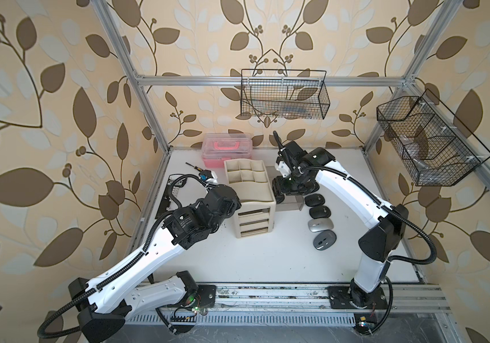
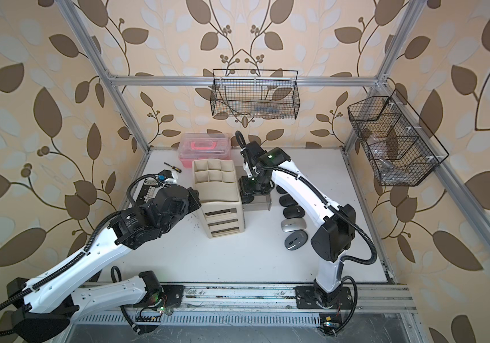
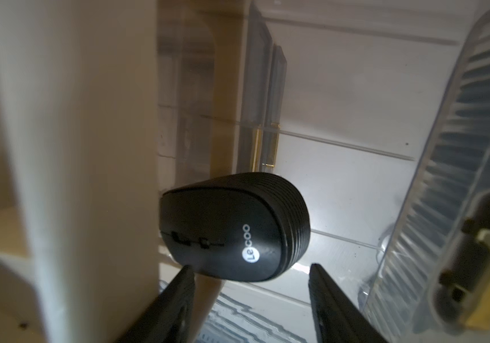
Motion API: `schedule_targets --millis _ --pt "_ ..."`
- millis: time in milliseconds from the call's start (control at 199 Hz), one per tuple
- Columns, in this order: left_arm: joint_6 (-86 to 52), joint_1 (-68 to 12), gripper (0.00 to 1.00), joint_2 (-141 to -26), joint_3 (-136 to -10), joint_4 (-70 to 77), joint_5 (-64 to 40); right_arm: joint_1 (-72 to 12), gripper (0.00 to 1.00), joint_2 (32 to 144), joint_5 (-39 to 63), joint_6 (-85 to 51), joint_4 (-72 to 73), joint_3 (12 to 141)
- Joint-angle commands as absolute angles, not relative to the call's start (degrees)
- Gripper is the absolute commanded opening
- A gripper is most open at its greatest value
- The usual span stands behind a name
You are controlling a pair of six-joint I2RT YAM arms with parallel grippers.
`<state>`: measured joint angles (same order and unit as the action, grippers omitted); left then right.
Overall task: Take the mice out of the drawer
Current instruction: Pick up the mouse from the drawer.
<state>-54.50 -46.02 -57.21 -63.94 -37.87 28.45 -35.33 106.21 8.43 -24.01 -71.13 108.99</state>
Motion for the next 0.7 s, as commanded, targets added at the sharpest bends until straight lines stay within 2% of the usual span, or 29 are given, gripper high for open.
schedule_targets --millis 0,186,377,547,698 --pt "-56.16 -45.77 0.00 -56.93 -64.03 -33.39 28.93 -35.86 0.64 107.91 6.83 -21.47 -72.49 107.50" --pt "-56.07 -45.77 0.00 -56.68 -64.06 -33.59 29.80 -34.54 0.63 109.68 -4.55 -20.58 -75.30 109.49" --pt "-56.05 -45.72 0.00 -57.30 -64.45 -33.76 29.64 -32.19 0.61 111.12 -10.39 -20.44 -75.92 116.15" --pt "-56.00 -45.72 0.00 -57.40 -64.40 -33.62 29.89 -32.17 0.61 110.76 -3.48 -21.58 -77.08 124.14" --pt "-55.63 -45.78 0.00 -57.39 -64.93 -34.22 30.35 -32.23 0.65 105.56 -0.48 -32.88 -76.35 119.11"
